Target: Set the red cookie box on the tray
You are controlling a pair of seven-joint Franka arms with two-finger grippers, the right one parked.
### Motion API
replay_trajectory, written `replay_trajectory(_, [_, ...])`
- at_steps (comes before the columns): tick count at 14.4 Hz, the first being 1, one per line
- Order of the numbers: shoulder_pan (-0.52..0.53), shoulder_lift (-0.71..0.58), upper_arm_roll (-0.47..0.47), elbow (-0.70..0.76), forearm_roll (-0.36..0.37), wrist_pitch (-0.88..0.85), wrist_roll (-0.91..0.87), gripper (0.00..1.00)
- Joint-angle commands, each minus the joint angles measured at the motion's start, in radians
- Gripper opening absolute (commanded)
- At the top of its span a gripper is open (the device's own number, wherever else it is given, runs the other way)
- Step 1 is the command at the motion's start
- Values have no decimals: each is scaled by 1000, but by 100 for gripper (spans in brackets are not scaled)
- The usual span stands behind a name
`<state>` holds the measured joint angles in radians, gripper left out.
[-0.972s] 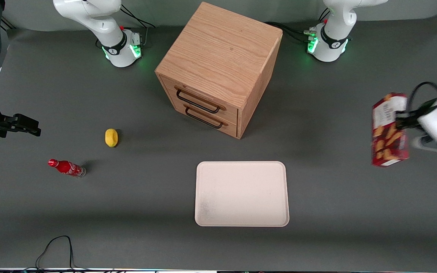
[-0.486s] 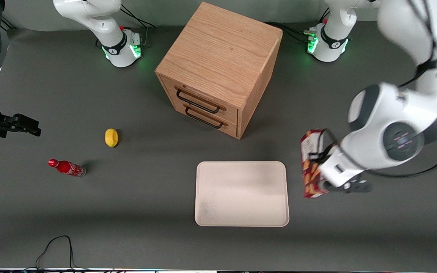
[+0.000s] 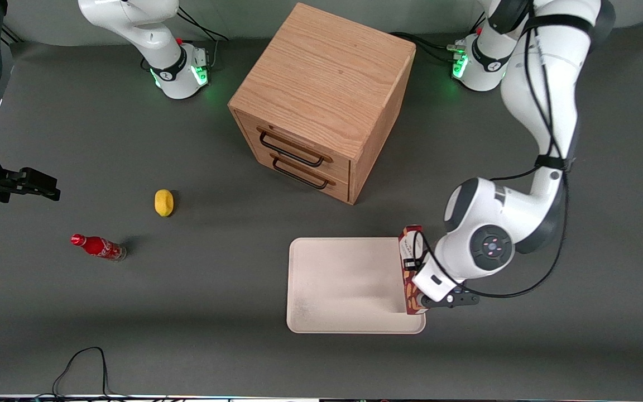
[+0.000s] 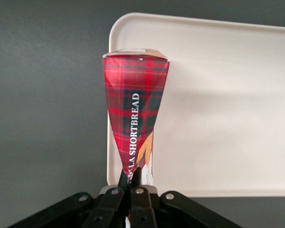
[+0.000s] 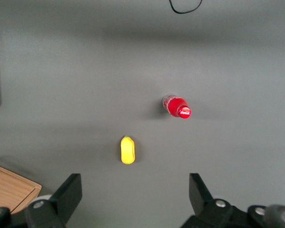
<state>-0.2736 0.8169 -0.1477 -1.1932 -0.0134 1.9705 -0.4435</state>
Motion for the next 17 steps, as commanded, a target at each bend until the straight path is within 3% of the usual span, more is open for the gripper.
replay_trajectory(1, [-27,11,34,27,4,20,-23,99])
replay_trajectory(5, [-39,-37,37,4,10,53,-18,100])
replay_trajectory(9, [46,-315,37,-204,10,-45,0,100])
replay_trajectory(17, [267,-752,71,-485,21,-310,244,100])
